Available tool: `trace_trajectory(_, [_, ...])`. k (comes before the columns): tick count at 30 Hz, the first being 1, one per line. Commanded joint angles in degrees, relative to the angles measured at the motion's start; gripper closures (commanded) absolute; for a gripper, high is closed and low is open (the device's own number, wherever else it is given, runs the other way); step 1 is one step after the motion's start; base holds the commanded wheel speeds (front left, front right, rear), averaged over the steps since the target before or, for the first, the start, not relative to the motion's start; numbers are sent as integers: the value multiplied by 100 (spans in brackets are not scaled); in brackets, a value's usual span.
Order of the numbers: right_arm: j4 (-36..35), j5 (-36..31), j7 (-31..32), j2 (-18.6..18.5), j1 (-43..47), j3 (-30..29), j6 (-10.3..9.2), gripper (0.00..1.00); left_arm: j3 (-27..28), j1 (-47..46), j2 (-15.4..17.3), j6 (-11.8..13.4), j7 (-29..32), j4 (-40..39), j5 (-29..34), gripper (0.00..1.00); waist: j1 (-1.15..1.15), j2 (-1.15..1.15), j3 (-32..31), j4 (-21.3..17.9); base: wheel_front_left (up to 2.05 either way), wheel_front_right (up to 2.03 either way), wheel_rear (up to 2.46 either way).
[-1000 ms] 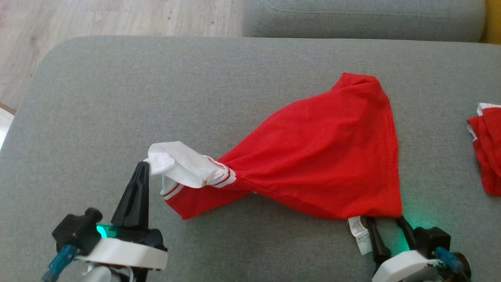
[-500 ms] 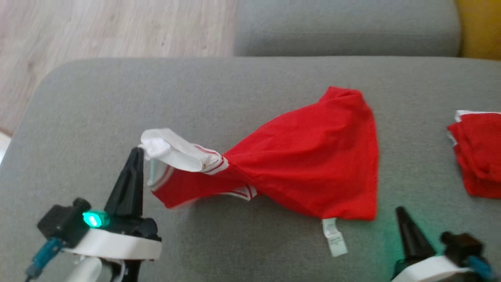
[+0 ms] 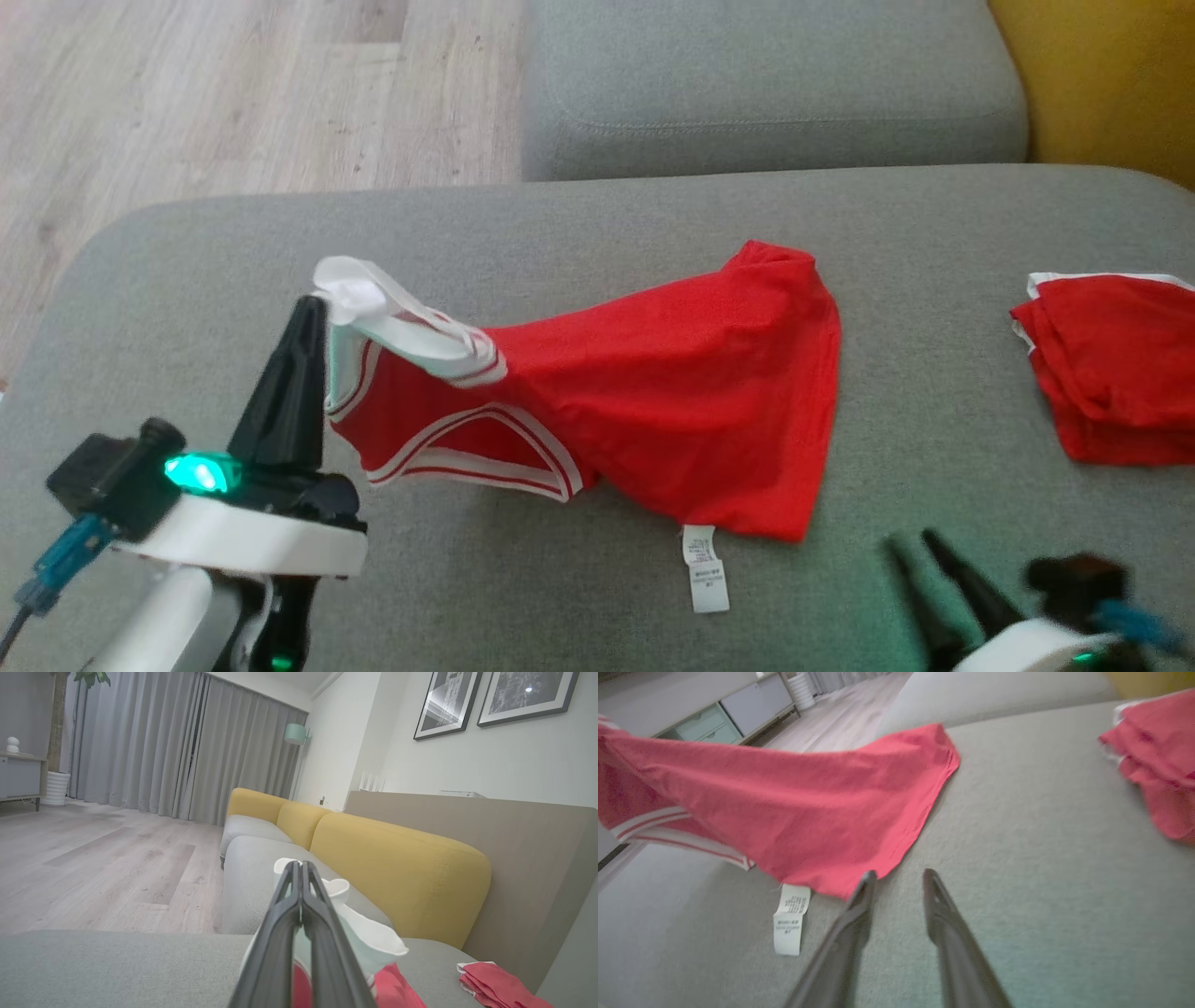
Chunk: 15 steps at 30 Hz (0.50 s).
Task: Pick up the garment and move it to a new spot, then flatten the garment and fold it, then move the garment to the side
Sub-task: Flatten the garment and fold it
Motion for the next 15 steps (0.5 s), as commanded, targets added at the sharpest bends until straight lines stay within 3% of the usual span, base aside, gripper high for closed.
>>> trace_trajectory(1, [-81,-64,-61,-51,-260,198,-5,0,238,-379,115,-43,-2,-116,-23,100,0,0,28,18,0,0,0])
trace_trajectory(7, [1108,-459,-330,274,-751,883,-5,0,99,-498,9,-109,4,56,13,100,0,0,173,161,0,0,0])
trace_trajectory(15, [2690,-913,-1054,551,-1653,1132,-5,0,-57,-761,-165,-225,-17,244,62,100,0,0,403,395,0,0,0])
